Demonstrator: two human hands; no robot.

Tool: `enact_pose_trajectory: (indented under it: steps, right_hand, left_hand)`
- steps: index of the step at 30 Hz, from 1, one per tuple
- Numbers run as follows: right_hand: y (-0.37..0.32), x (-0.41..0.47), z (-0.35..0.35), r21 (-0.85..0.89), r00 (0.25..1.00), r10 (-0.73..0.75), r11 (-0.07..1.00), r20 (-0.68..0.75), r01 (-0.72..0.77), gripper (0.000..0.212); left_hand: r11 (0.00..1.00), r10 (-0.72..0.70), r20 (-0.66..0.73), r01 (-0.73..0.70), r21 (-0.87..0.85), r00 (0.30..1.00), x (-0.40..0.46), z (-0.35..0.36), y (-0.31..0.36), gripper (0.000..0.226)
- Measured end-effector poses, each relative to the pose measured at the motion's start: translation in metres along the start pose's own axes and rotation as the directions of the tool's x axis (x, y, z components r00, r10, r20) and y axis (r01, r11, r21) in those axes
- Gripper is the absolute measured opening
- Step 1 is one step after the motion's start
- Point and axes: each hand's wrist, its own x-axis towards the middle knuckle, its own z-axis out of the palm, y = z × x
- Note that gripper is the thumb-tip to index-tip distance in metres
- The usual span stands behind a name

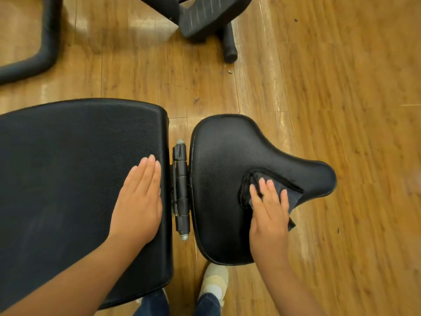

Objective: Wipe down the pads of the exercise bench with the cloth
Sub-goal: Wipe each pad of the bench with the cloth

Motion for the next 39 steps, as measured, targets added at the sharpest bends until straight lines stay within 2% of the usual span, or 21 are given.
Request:
enact_pose_trajectory:
  steps: [9,14,17,21,25,28,31,36,39]
  right_hand:
    - [0.000,0.057,0.003,-0.121,0.993,0.032,0.992,-0.110,-0.045,0.039]
    - [0.003,0.121,0.006,-0.137,0.978,0.202,0.969,-0.053,-0.208,0.036]
    - [0.001,0.135,0.003,-0.143,0.973,0.228,0.962,-0.044,-0.232,0.029]
    - [0.003,0.116,0.003,-0.158,0.987,0.139,0.976,-0.077,-0.149,0.029]
    - [0.009,0.096,0.000,-0.135,0.991,0.058,0.988,-0.123,-0.075,0.046]
    - [0.008,0.065,-0.004,-0.137,0.994,0.012,0.990,-0.109,-0.027,0.048]
    - [0.006,0.024,-0.005,-0.090,0.998,0.010,0.996,-0.069,-0.016,0.045]
    - [-0.001,-0.060,0.010,0.017,0.996,0.085,0.996,0.026,-0.086,0.051]
    - [-0.006,-0.079,0.022,0.035,0.992,0.123,0.992,-0.022,-0.123,0.044]
  left_hand:
    - [1.000,0.013,-0.007,-0.013,-0.007,1.000,0.000,0.001,-0.001,0.055]
    - [1.000,0.009,0.001,-0.009,0.000,1.000,0.000,0.003,-0.002,0.055]
    - [1.000,0.008,0.006,-0.008,-0.005,1.000,0.000,0.003,-0.002,0.055]
    - [1.000,0.004,0.014,-0.004,0.002,1.000,0.000,0.002,-0.002,0.056]
    - [1.000,-0.002,0.018,0.002,0.003,1.000,0.000,0.000,-0.001,0.055]
    - [1.000,-0.009,0.016,0.009,0.009,1.000,0.000,-0.001,0.000,0.055]
    - [1.000,-0.004,0.016,0.004,0.011,1.000,0.000,-0.002,0.002,0.056]
    - [1.000,0.012,0.013,-0.013,0.026,1.000,-0.002,-0.003,0.003,0.056]
    - [1.000,0.004,0.012,-0.004,0.023,1.000,-0.001,-0.002,0.004,0.055]
